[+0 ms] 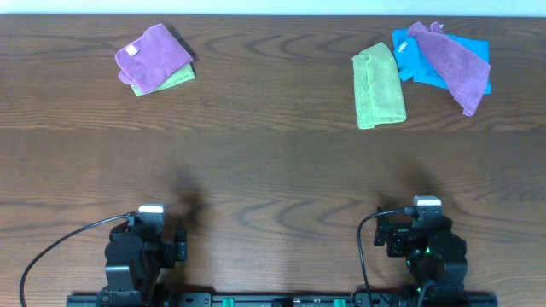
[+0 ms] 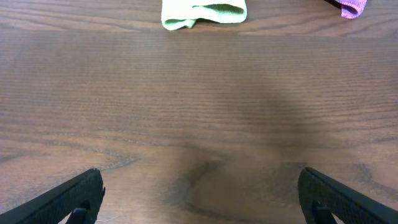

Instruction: Fold the cloth

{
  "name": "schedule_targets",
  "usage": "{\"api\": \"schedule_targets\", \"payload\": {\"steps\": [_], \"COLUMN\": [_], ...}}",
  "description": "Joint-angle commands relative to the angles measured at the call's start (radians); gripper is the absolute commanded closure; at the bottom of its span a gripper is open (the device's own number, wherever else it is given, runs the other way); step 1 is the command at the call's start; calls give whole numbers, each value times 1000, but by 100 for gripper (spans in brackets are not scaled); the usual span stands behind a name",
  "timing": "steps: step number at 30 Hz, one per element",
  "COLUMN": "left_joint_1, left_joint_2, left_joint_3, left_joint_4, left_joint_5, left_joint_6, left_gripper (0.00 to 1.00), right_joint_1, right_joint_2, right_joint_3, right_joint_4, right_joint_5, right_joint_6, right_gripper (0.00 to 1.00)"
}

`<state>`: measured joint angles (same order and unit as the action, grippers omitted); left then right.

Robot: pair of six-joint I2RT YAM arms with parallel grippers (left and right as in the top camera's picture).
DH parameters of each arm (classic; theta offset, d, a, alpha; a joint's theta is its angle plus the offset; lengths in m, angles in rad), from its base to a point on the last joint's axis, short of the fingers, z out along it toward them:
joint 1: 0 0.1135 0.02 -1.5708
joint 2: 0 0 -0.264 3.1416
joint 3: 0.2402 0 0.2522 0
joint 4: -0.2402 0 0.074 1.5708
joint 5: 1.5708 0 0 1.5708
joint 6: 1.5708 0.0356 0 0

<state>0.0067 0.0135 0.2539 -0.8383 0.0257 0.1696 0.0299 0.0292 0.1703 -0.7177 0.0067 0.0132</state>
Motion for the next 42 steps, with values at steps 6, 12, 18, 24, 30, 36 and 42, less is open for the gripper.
{"api": "schedule_targets", "payload": {"steps": [6, 12, 18, 24, 30, 36, 42], "left_joint_1": [5, 5, 5, 5, 5, 5, 5], "left_joint_2": [-10, -10, -10, -10, -10, -10, -10], "left_joint_3": [-6, -6, -6, -6, -6, -6, -6], "left_joint_4": [-60, -60, -60, -60, -60, -60, -60], "left_joint_5": [-7, -7, -7, -7, -7, -7, -7], "left_joint_6": [18, 18, 18, 18, 18, 18, 18], "left_gripper": [5, 5, 5, 5, 5, 5, 5], "right_joint_1": [-9, -9, -13, -45, -78, -78, -78], "right_joint_2": [-11, -11, 12, 227, 566, 898, 1194], "right_joint_3": [-11, -11, 11, 209, 529, 894, 1207], "right_joint_4": [-4, -4, 9, 18, -3, -123, -215], "right_joint_5": [-11, -11, -11, -11, -35, -42, -50], "right_joint_6": [-14, -14, 51, 129, 148, 147, 130], "right_gripper": [1, 1, 1, 1, 1, 1, 1]}}
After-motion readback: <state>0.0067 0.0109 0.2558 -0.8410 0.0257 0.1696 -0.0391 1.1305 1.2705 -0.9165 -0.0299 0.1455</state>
